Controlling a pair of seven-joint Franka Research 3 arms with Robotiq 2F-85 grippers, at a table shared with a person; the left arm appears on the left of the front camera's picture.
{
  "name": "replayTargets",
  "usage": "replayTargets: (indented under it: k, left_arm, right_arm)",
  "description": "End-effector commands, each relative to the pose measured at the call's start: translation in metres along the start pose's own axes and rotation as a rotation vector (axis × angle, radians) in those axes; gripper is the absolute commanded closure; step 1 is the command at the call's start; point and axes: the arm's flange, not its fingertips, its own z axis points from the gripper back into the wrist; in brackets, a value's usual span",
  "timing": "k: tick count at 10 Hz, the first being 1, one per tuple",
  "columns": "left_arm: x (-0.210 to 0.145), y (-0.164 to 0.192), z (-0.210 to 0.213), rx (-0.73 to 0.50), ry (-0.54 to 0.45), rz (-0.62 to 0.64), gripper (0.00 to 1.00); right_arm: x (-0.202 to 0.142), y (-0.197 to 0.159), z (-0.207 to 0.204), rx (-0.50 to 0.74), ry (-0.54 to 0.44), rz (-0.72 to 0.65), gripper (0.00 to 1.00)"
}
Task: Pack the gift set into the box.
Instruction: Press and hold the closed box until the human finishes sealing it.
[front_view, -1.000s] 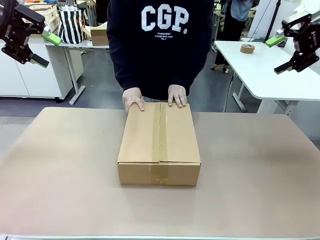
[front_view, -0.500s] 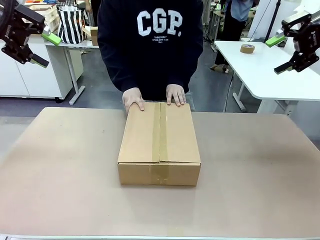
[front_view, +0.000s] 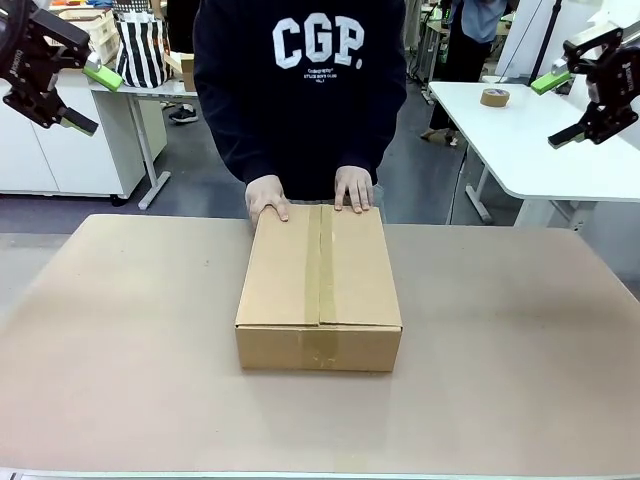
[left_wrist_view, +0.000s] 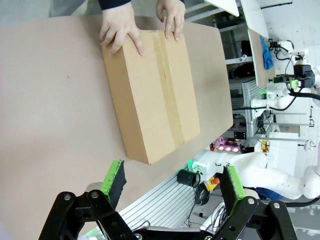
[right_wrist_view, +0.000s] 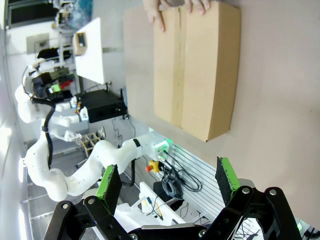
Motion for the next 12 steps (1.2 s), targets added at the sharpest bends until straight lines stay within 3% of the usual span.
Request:
replayTargets:
  k: [1, 5, 7, 9, 10, 11, 12]
  left_arm:
    - [-0.002, -0.001, -0.001, -0.004, 0.0, -0.001, 0.0]
    - [0.0, 0.0, 0.0, 0.0, 0.0, 0.0, 0.0]
    - [-0.014, -0.005, -0.024, 0.284, -0.234, -0.208, 0.0]
    - [-0.02, -0.011, -0.056, 0.244, -0.465, -0.464, 0.0]
    - [-0.022, -0.014, -0.074, 0.119, -0.551, -0.638, 0.0]
    - [-0.024, -0.018, -0.098, -0.06, -0.509, -0.728, 0.0]
    - [-0.026, -0.021, -0.119, -0.2, -0.374, -0.753, 0.0]
  right_arm:
    - [0.0, 0.004, 0.002, -0.013, 0.01, -0.015, 0.0]
    - [0.0, 0.0, 0.0, 0.0, 0.0, 0.0, 0.0]
    - [0.006, 0.011, -0.03, -0.277, -0.458, 0.333, 0.0]
    - [0.013, 0.01, -0.067, -0.147, -0.552, 0.623, 0.0]
    - [0.015, 0.013, -0.086, -0.057, -0.572, 0.745, 0.0]
    - [0.015, 0.016, -0.111, 0.01, -0.503, 0.834, 0.0]
    - [0.013, 0.019, -0.133, 0.062, -0.376, 0.85, 0.0]
